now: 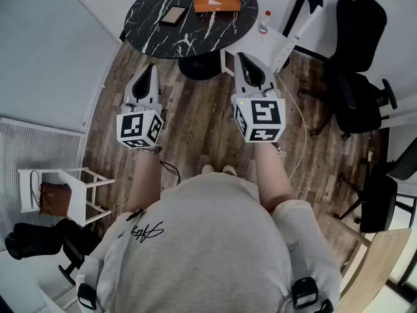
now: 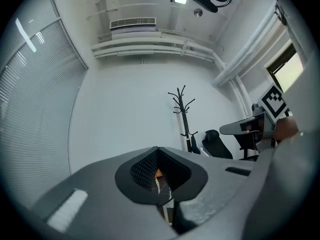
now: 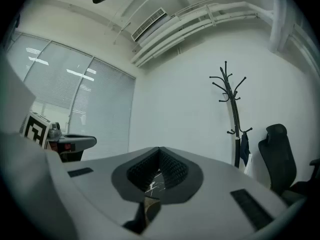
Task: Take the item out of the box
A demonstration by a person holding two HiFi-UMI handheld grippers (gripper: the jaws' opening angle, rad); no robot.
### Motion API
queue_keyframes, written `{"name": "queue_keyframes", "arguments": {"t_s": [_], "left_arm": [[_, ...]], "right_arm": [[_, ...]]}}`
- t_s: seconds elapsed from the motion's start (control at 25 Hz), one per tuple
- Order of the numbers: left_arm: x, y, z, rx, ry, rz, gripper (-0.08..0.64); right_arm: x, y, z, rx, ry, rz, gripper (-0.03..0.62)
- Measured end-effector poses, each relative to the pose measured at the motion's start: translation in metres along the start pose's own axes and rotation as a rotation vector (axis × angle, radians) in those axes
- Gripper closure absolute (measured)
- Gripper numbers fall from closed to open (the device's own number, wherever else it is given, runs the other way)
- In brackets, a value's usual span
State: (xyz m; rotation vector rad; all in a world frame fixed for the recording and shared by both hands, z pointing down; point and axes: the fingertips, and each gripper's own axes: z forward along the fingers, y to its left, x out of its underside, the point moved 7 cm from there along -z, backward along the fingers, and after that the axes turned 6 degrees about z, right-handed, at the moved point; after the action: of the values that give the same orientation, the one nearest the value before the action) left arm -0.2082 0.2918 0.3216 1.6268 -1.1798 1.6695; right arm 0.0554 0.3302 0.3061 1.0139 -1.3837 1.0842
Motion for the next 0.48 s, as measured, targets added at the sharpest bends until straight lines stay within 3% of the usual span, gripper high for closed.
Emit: {"name": "queue_keyframes", "arguments": {"t_s": [0.48], "left_arm": [[0.0025, 0.0066, -0.0085, 0.001, -0.009, -0.023, 0.557]], "right_arm": [[0.0049, 0.0074, -0.0013, 0.011, 0.008, 0.009, 0.581]]}}
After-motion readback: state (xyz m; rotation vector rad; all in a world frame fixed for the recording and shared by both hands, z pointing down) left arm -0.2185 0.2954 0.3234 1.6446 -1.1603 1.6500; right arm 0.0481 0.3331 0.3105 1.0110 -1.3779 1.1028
